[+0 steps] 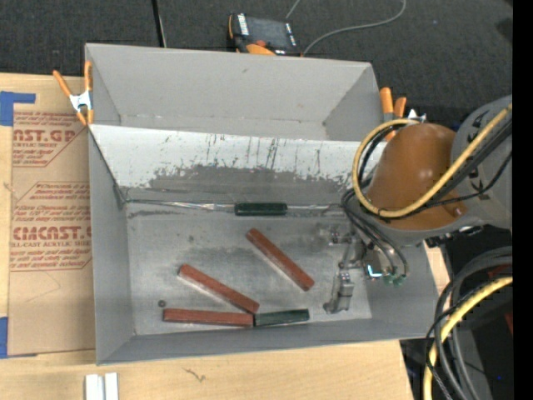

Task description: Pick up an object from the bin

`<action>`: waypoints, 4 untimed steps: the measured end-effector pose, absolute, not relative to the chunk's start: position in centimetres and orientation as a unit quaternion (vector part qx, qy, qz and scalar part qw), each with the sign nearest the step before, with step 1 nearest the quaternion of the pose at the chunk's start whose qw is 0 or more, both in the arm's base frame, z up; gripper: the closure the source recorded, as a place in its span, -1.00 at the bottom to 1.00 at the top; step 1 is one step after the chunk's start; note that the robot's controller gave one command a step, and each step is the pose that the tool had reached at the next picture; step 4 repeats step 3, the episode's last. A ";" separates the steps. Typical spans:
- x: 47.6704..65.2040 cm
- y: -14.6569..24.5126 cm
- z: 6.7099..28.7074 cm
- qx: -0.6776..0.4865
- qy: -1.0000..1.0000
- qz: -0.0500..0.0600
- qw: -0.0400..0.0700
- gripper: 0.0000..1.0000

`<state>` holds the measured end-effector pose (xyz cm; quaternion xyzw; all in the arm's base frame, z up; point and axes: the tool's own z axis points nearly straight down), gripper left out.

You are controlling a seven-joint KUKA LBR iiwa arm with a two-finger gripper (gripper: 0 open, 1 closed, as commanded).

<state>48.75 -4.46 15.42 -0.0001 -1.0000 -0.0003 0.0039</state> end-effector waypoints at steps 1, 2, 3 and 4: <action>51.6 -1.4 6.6 0.009 -1.000 -0.001 0.001 -1.00; 51.7 -1.5 7.0 0.008 -1.000 0.000 0.000 1.00; 53.8 -1.8 21.4 0.001 -1.000 0.000 -0.005 1.00; 53.8 -1.8 21.4 0.001 -1.000 0.000 -0.005 1.00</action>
Offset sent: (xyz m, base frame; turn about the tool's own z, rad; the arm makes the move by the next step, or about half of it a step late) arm 0.0290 0.0286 -0.0842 -0.0157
